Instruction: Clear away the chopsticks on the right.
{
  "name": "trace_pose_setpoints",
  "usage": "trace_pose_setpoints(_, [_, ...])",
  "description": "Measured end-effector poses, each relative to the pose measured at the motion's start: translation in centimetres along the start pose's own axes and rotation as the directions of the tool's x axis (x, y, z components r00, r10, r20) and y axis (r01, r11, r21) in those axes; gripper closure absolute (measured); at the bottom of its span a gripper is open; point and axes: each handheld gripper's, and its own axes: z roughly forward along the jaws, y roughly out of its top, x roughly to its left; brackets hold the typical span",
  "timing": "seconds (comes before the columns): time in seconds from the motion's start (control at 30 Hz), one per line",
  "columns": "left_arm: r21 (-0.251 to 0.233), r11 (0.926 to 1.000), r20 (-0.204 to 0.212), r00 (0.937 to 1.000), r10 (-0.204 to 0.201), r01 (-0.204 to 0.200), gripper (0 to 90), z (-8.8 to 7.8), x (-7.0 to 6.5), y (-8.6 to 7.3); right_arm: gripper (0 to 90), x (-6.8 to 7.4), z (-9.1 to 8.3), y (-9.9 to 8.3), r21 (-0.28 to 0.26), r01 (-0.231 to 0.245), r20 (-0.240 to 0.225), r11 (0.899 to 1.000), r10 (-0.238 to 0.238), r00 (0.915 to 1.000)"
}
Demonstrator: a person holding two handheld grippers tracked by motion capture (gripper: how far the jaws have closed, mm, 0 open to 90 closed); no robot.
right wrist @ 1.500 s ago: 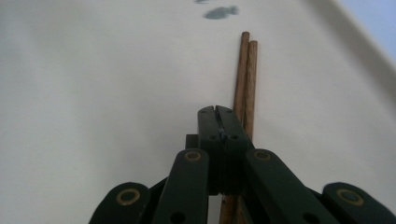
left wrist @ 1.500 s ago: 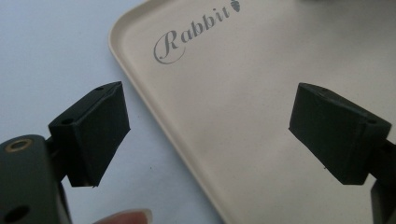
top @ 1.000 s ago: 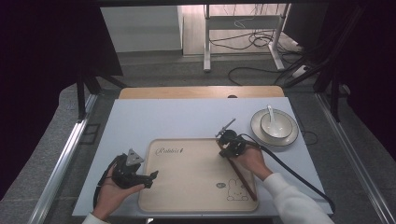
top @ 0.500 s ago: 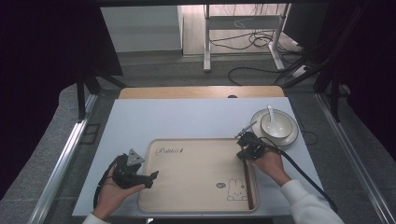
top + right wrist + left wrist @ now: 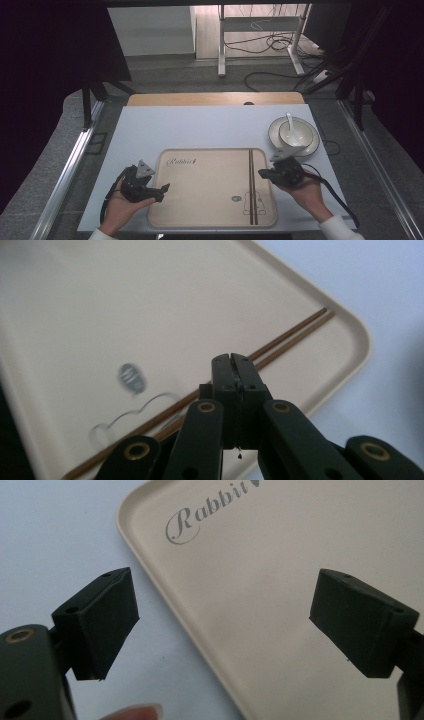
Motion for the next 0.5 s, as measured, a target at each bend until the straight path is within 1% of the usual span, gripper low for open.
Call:
trace_pose_setpoints(0.03, [-0.001,1.0,0.0,1.0,0.0,0.0,11.9,0.0,0.0,0.0,88.9,0.2,-0.7,-0.6,-0.02,-0.003,-0.006,1.0,0.003,1.0])
trace_pose_setpoints(0.07, [0.0,1.0,-0.001,1.0,0.001,-0.001,12.0,0.0,-0.1,0.0,88.7,0.4,-1.6,-1.5,-0.035,-0.006,0.001,0.999,0.006,1.0])
trace_pose_setpoints(0.13, [0.0,1.0,-0.002,1.0,0.003,-0.003,12.0,0.0,-0.1,0.0,87.7,0.6,-2.7,-2.7,-0.061,-0.02,-0.003,0.998,0.02,0.9998])
trace_pose_setpoints(0.23, [0.001,1.0,-0.004,1.0,0.006,-0.006,12.0,-0.1,-0.2,0.0,83.0,0.3,-4.0,-4.8,-0.096,-0.083,-0.022,0.992,0.081,0.9965])
trace_pose_setpoints(0.27, [0.0,1.0,-0.005,1.0,0.007,-0.007,11.9,-0.1,-0.2,0.1,79.3,0.2,-4.2,-5.5,-0.107,-0.099,-0.03,0.989,0.096,0.9949])
trace_pose_setpoints(0.3, [-0.001,1.0,-0.004,1.0,0.006,-0.006,12.0,-0.1,-0.3,0.1,66.8,0.1,-4.5,-6.4,-0.122,-0.112,-0.033,0.986,0.109,0.9935])
trace_pose_setpoints(0.33, [-0.001,1.0,-0.005,1.0,0.007,-0.007,12.0,-0.1,-0.3,0.1,66.8,0.1,-4.5,-6.4,-0.122,-0.112,-0.033,0.986,0.109,0.9935])
trace_pose_setpoints(0.4, [-0.002,1.0,-0.006,0.9999,0.009,-0.009,11.9,-0.1,-0.3,0.1,50.3,0.1,-4.6,-6.7,-0.141,-0.115,-0.025,0.983,0.112,0.9933])
trace_pose_setpoints(0.47, [-0.001,0.9999,-0.006,0.9999,0.011,-0.011,11.9,-0.1,-0.3,0.1,43.9,0.1,-4.6,-6.6,-0.154,-0.123,-0.026,0.98,0.12,0.9924])
trace_pose_setpoints(0.5, [-0.004,0.9999,-0.007,0.9999,0.01,-0.01,12.0,-0.1,-0.3,0.1,39.3,0.0,-4.6,-6.4,-0.165,-0.133,-0.041,0.977,0.128,0.9909])
